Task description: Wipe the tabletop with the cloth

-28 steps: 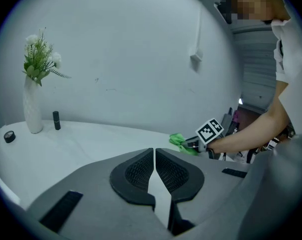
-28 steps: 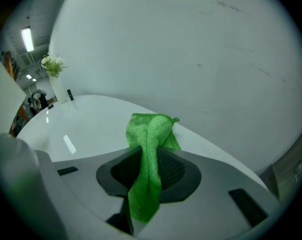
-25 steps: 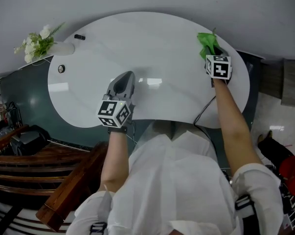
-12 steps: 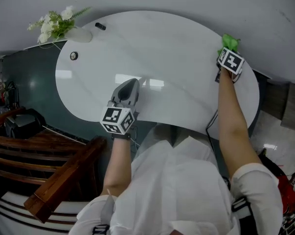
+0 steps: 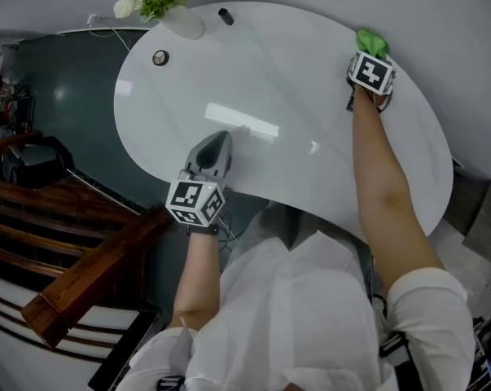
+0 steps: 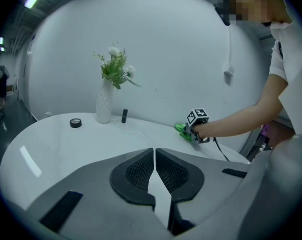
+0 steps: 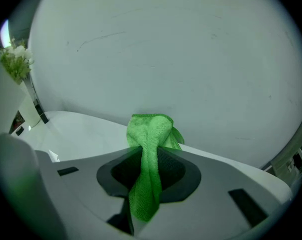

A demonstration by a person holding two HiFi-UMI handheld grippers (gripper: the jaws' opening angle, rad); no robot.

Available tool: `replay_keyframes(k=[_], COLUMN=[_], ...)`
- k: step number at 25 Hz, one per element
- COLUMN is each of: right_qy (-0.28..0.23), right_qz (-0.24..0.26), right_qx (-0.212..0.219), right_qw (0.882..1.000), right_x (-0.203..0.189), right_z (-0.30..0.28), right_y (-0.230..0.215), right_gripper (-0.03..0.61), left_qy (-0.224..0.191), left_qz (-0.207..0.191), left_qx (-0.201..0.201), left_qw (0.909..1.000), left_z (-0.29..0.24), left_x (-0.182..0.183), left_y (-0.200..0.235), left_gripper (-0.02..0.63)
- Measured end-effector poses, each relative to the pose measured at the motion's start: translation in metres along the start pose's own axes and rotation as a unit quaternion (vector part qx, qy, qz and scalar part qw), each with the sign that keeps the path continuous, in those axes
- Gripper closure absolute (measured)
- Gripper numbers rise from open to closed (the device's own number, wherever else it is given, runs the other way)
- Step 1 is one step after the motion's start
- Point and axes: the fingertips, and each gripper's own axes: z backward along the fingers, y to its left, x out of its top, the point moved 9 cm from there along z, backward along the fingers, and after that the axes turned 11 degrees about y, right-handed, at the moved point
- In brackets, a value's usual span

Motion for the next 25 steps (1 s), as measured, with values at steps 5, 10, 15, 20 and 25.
replay_keyframes(k=[5,10,15,20,25], right_qy=[0.014,-0.029,-0.074,-0.088,-0.078], right_qz=[0.086,0.219,0.343,0.454,0.524], right_qx=[0.033,0.121,0.189,0.258,0.304], right_qw=[0.996,0.968,0.917,0.848,0.792], right_x=[0.015,0.012,-0.03,-0.097,-0.147], right_z=[-0.005,0.007,0.042,0.089,0.119], right_y=[0.077,0.165,0.228,0.268,0.281], right_gripper=[0.502,0.502,0.502,0.502,0.502], left_qy=[-0.005,0.002,0.001,-0.004,-0.004], left_qz=[0.017,0.024,0.026,0.032,0.041], left_qx=[0.016,0.026,0.031,0.039,0.053], left_qw=[0.9997,0.9994,0.9992,0.9987,0.9978], left_z=[0.013,0.022,0.027,0.033,0.041], left_x=[-0.011,-0.022,-0.026,-0.028,-0.034], left_y=[0.022,0.032,0.041,0.046,0.051], left_gripper=[0.586,0.586,0.586,0.586,0.586])
